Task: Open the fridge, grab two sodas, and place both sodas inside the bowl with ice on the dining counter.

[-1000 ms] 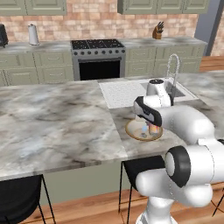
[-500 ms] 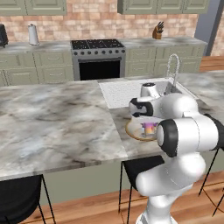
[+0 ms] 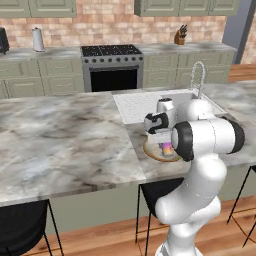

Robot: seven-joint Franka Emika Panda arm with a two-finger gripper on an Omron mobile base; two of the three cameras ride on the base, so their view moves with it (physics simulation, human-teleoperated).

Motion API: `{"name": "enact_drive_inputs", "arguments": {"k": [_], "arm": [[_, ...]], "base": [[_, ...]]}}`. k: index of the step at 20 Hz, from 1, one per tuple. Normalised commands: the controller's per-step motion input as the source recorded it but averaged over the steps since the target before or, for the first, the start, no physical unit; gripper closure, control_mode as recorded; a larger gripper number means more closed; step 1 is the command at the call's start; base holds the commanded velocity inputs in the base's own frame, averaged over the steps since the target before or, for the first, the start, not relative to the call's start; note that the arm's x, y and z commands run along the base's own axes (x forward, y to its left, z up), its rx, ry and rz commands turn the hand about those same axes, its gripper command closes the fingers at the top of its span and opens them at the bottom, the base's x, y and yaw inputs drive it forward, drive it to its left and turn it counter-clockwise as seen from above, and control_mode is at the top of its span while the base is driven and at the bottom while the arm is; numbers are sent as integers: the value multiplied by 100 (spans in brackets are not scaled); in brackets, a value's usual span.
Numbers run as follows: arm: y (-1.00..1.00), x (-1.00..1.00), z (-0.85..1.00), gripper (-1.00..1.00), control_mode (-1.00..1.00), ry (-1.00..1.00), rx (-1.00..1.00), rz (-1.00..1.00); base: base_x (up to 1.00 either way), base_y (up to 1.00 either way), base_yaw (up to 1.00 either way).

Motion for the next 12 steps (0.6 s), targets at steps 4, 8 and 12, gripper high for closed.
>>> {"name": "enact_drive_inputs", "arguments": {"k": [4, 8, 12], "arm": [[0, 38, -29, 100, -100, 6, 1, 4], [0, 32, -30, 100, -100, 5, 1, 4], [-3, -3, -31, -100, -100, 0, 1, 2]], "base": [[0, 0, 0], [0, 0, 0], [0, 0, 0]]}}
